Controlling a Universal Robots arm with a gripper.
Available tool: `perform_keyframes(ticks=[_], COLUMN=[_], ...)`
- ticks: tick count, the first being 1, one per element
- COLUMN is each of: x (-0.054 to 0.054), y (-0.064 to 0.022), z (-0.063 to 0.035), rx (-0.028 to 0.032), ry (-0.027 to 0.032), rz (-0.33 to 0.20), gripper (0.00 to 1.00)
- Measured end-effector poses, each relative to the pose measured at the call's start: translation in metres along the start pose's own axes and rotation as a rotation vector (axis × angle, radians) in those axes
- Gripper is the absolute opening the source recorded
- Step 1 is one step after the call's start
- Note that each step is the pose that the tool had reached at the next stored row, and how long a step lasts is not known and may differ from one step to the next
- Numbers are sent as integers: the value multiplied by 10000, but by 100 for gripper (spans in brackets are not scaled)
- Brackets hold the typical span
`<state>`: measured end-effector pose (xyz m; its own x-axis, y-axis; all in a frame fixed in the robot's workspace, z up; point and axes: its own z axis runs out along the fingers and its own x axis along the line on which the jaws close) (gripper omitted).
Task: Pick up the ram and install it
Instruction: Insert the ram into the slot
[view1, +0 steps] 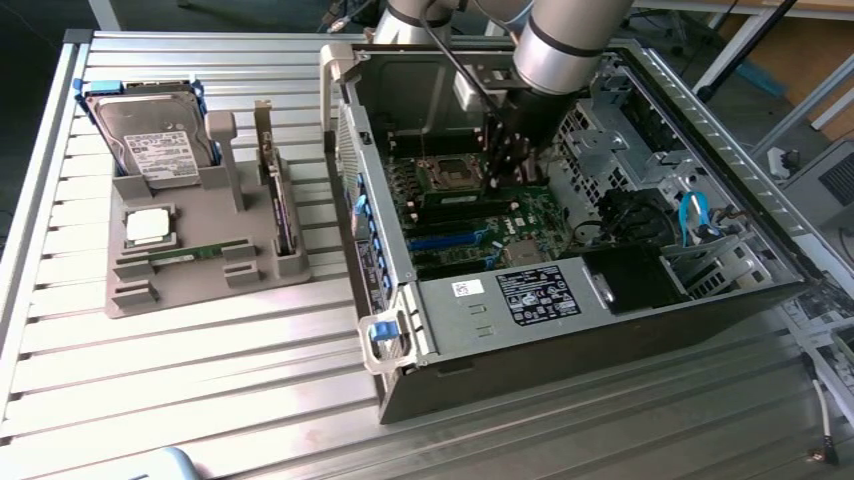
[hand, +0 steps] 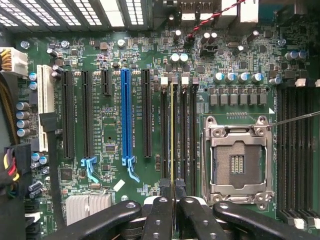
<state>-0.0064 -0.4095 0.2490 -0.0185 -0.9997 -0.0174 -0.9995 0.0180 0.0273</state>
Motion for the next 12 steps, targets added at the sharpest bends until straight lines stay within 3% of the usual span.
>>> perform_keyframes(ticks=[12], x=[11], y=[0], z=[13], rx=[0], ry=[0], rz=[0], gripper=[12])
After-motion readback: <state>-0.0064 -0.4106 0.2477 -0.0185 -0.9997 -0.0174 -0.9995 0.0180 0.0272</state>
